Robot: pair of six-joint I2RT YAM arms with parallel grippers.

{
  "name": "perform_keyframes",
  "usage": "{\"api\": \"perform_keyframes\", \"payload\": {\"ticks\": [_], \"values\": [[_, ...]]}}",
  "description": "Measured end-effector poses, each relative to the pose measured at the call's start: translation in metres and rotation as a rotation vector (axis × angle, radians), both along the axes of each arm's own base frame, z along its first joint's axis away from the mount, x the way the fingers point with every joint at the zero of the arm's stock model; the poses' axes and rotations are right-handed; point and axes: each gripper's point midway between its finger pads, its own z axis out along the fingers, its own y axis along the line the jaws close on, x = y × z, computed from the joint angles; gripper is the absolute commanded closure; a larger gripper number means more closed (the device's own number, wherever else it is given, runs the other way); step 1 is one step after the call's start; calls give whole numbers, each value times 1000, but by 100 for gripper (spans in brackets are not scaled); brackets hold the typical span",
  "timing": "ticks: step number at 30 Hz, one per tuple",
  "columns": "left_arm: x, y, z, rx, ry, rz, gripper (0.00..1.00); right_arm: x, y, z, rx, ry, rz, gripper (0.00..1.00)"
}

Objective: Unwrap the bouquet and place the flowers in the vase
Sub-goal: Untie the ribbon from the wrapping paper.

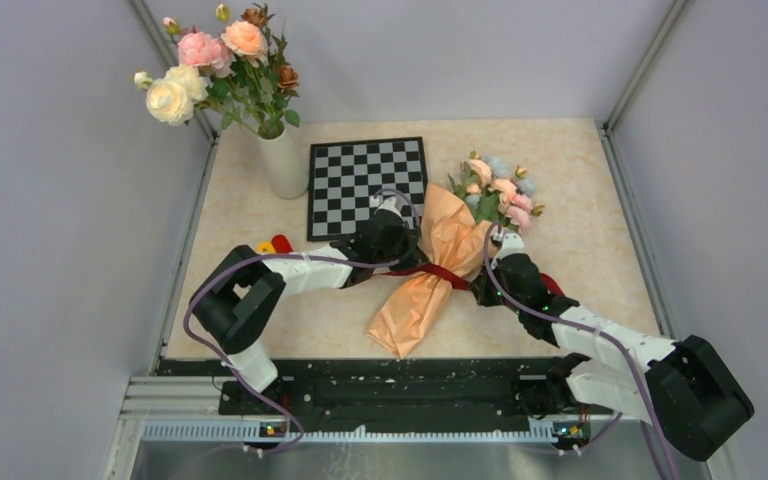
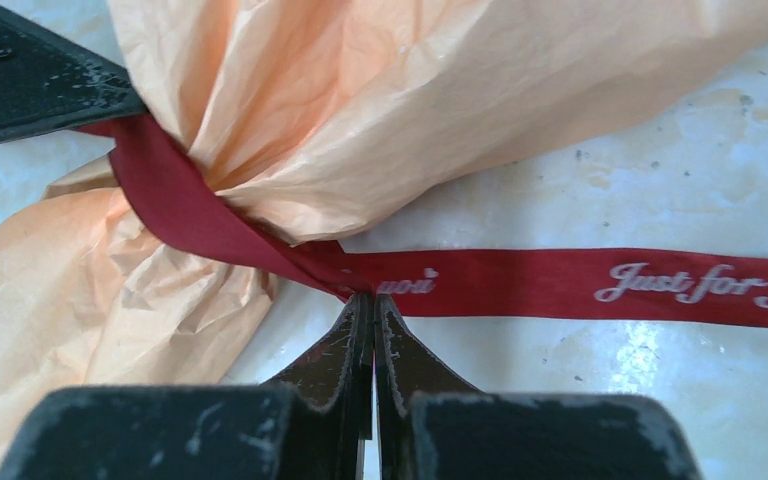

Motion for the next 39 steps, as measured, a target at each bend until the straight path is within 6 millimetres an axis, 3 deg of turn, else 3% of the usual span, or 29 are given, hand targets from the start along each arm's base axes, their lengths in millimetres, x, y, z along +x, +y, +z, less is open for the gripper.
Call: {"api": "perform_keyframes", "payload": {"ticks": [13,21,26,29,33,39], "values": [[8,38,-18,13,47,56,99,4,-11,-3,10,21,-114,100],[16,53,-13,25,14,62,77,2,-9,-5,16,31,-102,100],[11,58,-1,49,-22,27,55,0,-6,-5,19,32,-81,86],[6,58,11,48,-43,6,48,0,-7,-5,11,32,-74,79],[-2,51,27,19,-62,-34,48,-1,-9,-4,0,27,-73,69],[-24,26,37,-43,-27,-101,45,1,-10,9,3,-11,-72,67]]}}
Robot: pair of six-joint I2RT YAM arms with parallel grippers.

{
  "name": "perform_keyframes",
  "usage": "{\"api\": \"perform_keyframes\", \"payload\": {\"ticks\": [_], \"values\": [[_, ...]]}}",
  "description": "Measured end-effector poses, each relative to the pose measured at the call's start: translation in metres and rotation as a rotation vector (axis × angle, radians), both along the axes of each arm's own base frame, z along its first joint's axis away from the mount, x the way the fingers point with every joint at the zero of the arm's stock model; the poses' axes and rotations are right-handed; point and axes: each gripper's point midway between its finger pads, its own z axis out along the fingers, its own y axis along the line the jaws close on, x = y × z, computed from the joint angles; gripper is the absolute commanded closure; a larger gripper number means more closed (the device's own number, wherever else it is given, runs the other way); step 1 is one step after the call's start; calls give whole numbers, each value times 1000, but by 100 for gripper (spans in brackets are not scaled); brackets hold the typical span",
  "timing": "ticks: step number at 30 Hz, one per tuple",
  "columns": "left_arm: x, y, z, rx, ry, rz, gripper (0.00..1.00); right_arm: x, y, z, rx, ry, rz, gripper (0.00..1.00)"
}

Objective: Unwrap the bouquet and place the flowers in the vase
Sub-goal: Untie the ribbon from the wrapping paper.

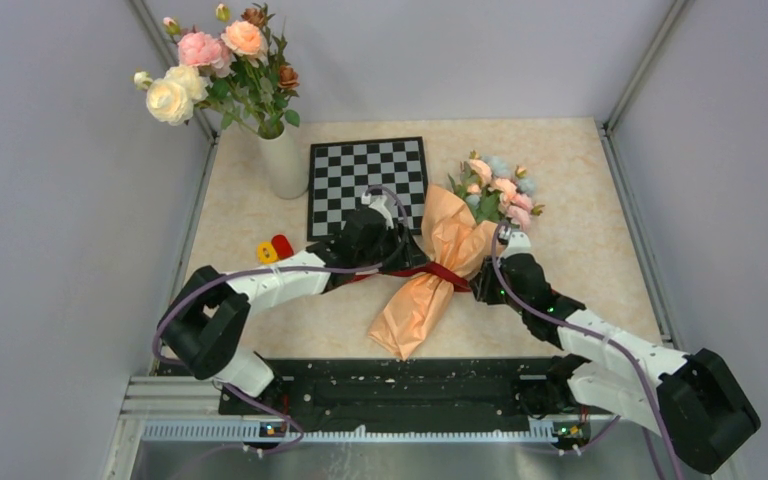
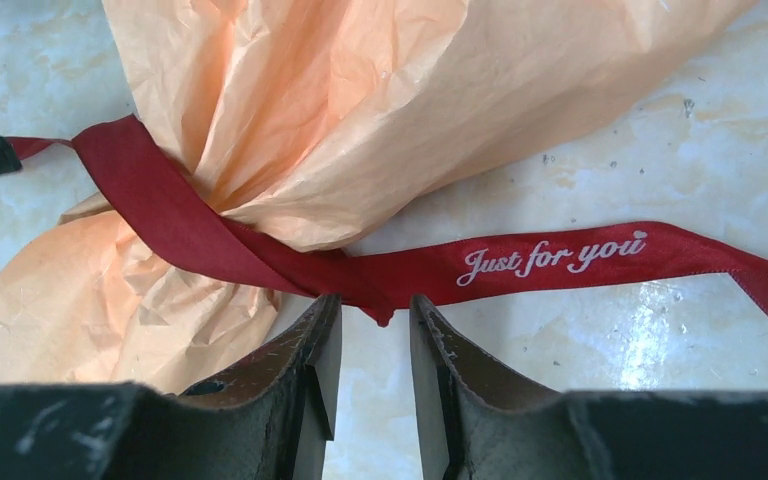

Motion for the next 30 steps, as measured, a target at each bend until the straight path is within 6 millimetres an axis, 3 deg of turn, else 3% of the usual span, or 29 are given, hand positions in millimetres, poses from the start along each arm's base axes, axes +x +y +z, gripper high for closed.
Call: {"api": "perform_keyframes", "payload": {"ticks": [10,19,30], "values": [[-13,-25,-14,-21,82,-24,44,1,1,3,-7,-18,22,67],[-3,-34,-16,-22,91,-6,46,2,4,6,6,-28,31,68],[6,-41,-28,-3,106,5,51,2,6,7,10,-35,38,78]]}}
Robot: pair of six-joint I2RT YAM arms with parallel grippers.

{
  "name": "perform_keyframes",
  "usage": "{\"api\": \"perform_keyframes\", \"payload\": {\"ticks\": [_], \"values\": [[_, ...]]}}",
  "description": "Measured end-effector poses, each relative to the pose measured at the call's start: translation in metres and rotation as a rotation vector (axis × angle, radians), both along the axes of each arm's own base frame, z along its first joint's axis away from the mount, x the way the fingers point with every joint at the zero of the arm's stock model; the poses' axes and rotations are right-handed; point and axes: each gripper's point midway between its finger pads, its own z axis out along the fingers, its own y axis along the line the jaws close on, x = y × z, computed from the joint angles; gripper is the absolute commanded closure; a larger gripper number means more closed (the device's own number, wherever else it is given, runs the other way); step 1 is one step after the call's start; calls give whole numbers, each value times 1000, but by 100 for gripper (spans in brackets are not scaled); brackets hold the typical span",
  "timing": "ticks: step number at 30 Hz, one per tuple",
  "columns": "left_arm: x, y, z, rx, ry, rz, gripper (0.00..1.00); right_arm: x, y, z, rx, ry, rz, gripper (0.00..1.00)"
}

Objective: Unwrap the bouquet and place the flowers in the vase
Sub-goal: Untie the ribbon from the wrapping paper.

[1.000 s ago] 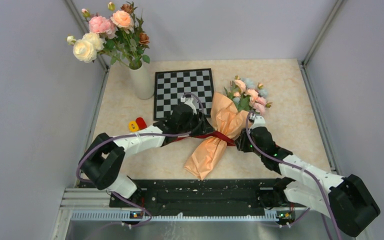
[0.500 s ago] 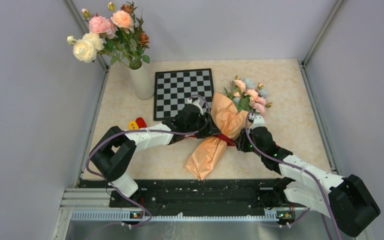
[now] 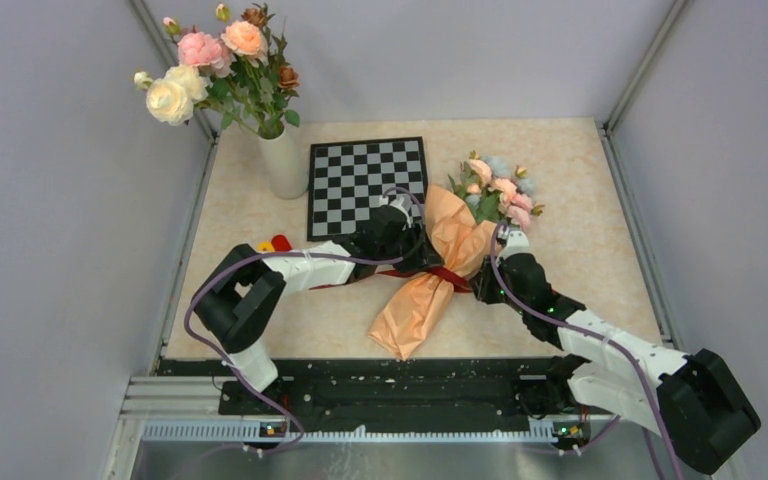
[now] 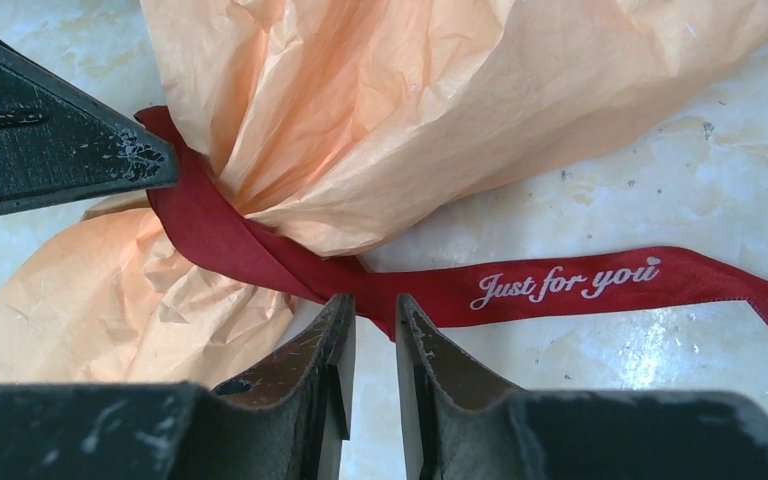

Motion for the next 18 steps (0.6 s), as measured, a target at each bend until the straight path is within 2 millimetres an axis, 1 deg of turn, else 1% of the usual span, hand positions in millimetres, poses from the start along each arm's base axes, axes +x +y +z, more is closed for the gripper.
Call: {"api": "perform_keyframes", "payload": {"ticks": [5,12,15,17,18], "values": [[0,0,0,2,1,0,61,-1,1,0,3,2,5,80],[1,-1,0,8,-8,11,85,-1,1,0,4,3,8,82],[3,0,-1,14,-13,19,93,-1,1,0,5,2,8,85],[4,1,-1,17,-16,24,100,-1,1,0,5,2,8,86],[5,1,-1,19,-18,28,100,-1,1,0,5,2,8,87]]}}
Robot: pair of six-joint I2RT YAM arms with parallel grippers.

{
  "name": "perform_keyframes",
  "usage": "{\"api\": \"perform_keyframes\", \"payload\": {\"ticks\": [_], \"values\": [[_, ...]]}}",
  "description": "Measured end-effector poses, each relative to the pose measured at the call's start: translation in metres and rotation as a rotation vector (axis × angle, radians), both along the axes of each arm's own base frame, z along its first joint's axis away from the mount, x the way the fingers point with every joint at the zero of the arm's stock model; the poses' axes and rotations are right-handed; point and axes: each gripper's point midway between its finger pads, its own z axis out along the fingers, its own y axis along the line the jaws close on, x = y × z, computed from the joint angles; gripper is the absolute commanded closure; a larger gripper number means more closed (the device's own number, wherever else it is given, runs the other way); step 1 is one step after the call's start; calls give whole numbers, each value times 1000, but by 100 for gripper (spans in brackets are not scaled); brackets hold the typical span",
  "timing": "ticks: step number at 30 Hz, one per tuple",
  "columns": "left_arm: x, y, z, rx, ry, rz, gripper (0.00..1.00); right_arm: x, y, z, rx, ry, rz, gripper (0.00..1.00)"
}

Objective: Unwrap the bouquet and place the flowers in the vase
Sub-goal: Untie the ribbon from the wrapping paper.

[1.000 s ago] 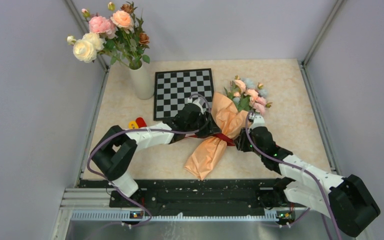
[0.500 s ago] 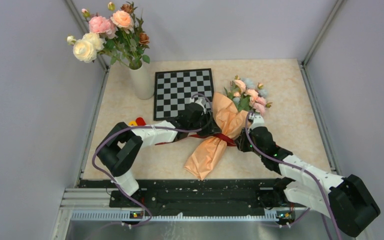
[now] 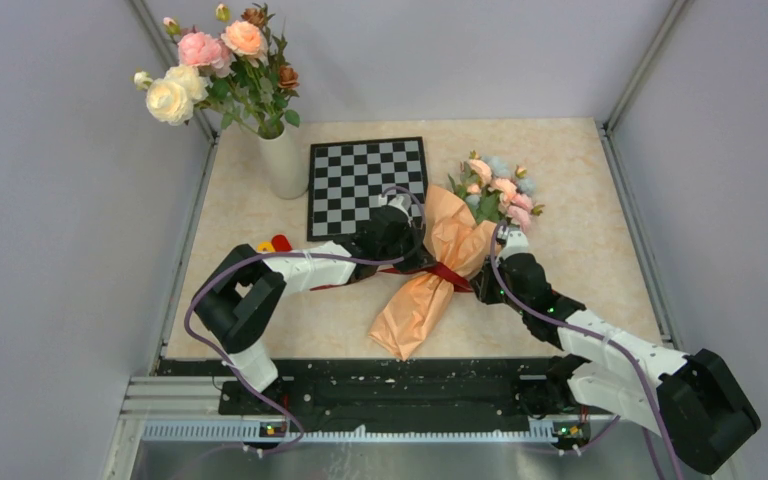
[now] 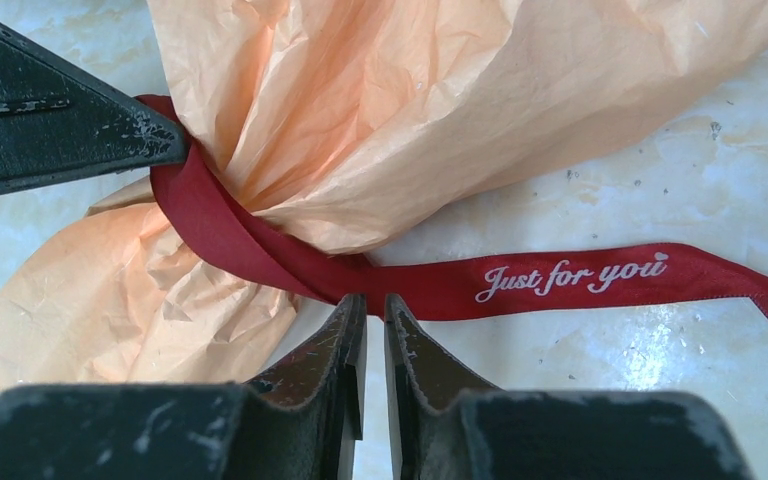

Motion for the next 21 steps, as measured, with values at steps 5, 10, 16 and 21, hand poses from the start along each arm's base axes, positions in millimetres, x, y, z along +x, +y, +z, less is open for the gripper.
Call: {"api": "perform_keyframes", "payload": {"ticks": [5,10,16,21], "values": [[5,3,0,14,-17,24,100,0,0,0,1,0,2,89],[9,7,8,19,-48,47,100,-1,1,1,5,-3,8,88],[12,12,18,20,-83,65,100,-1,10,8,40,-17,47,80],[12,19,16,31,-83,76,100,-1,14,11,57,-25,62,76]]}}
